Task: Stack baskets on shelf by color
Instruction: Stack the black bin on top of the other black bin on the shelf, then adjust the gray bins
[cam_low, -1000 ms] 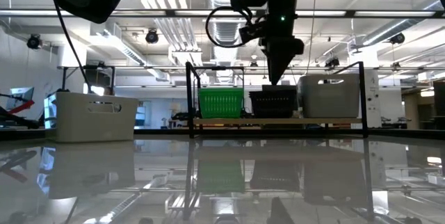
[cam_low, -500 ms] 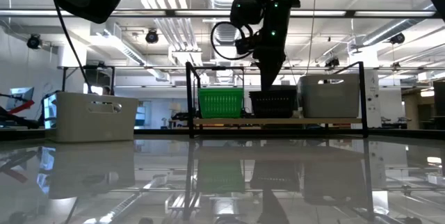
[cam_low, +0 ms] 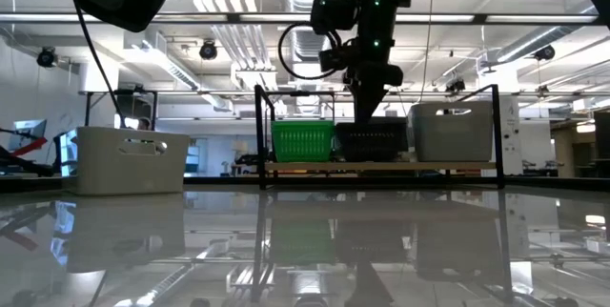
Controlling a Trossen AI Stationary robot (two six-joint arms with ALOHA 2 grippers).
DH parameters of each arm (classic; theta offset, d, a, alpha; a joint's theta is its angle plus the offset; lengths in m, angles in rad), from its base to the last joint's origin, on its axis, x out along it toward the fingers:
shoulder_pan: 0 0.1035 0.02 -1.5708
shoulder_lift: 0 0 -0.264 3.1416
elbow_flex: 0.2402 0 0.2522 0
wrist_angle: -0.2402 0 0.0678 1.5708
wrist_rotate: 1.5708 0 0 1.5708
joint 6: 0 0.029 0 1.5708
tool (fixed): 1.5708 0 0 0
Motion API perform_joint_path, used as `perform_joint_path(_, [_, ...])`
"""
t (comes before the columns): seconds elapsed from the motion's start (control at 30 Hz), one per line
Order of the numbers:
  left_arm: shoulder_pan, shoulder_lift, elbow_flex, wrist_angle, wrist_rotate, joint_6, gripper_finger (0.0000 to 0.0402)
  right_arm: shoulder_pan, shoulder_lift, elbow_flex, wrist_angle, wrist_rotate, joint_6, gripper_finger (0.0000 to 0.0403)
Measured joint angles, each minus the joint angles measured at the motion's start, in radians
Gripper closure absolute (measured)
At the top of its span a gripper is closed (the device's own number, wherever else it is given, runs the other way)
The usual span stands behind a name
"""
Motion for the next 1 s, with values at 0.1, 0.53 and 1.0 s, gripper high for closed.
perform_joint_path(0.1, [0.000, 0.000, 0.000, 0.000, 0.000, 0.000, 0.0299, 0.011, -0.001, 0.000, 0.005, 0.017, -0.019, 0.0387])
perform_joint_path(0.53, [0.000, 0.000, 0.000, 0.000, 0.000, 0.000, 0.0299, 0.011, -0.002, 0.000, 0.012, 0.146, -0.004, 0.0322])
perform_joint_path(1.0, [0.000, 0.000, 0.000, 0.000, 0.000, -0.001, 0.0299, 0.067, -0.118, 0.082, -0.266, 0.177, 0.168, 0.0254])
